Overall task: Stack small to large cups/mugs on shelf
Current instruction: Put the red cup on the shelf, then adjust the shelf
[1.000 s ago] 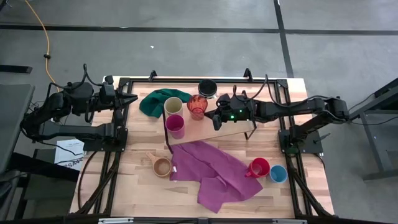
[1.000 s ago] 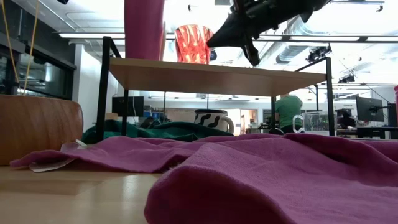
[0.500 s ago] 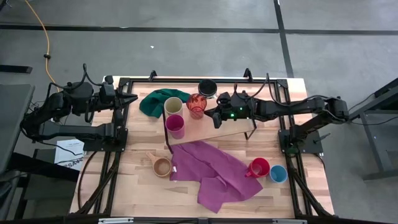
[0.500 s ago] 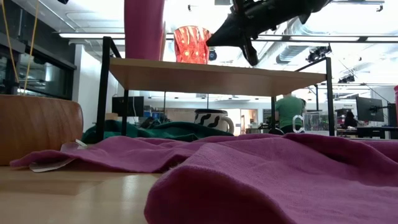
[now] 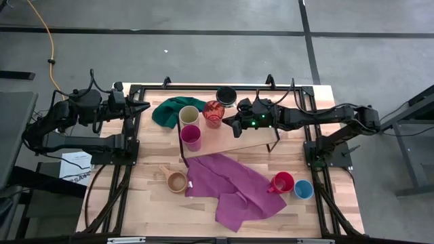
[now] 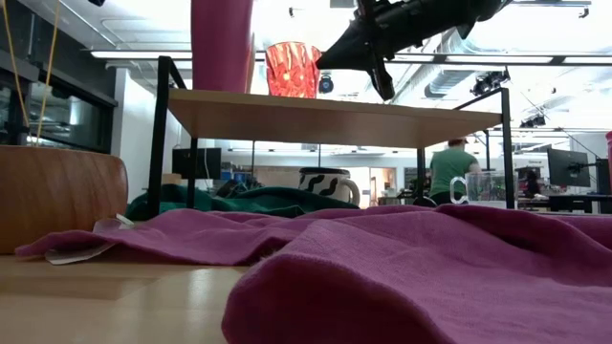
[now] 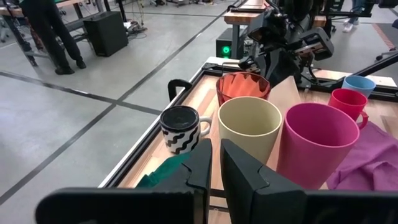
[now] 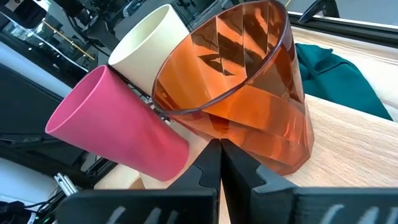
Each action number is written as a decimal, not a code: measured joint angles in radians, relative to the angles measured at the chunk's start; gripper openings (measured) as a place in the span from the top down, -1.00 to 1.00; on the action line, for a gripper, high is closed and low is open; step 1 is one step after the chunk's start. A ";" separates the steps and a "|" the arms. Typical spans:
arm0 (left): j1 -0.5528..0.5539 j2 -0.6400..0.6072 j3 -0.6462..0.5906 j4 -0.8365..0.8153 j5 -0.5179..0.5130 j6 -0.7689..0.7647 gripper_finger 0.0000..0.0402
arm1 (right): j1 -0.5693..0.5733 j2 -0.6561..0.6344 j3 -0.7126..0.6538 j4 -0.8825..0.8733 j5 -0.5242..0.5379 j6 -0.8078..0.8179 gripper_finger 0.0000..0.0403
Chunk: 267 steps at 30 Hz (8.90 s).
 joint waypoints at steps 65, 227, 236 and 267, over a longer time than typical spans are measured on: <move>0.059 0.434 -0.001 0.659 -0.664 0.077 0.88 | -0.663 -0.209 0.000 0.119 0.017 -0.089 1.00; 0.549 0.212 0.000 0.251 0.459 0.072 0.88 | -0.695 -0.198 0.000 -0.719 -0.351 -0.124 1.00; 0.550 0.212 0.000 0.250 0.459 0.078 0.88 | -0.657 -0.199 0.001 -0.734 -0.371 -0.120 1.00; 0.550 0.212 0.000 0.251 0.456 0.079 0.88 | -0.544 -0.239 -0.001 -0.799 -0.353 -0.069 1.00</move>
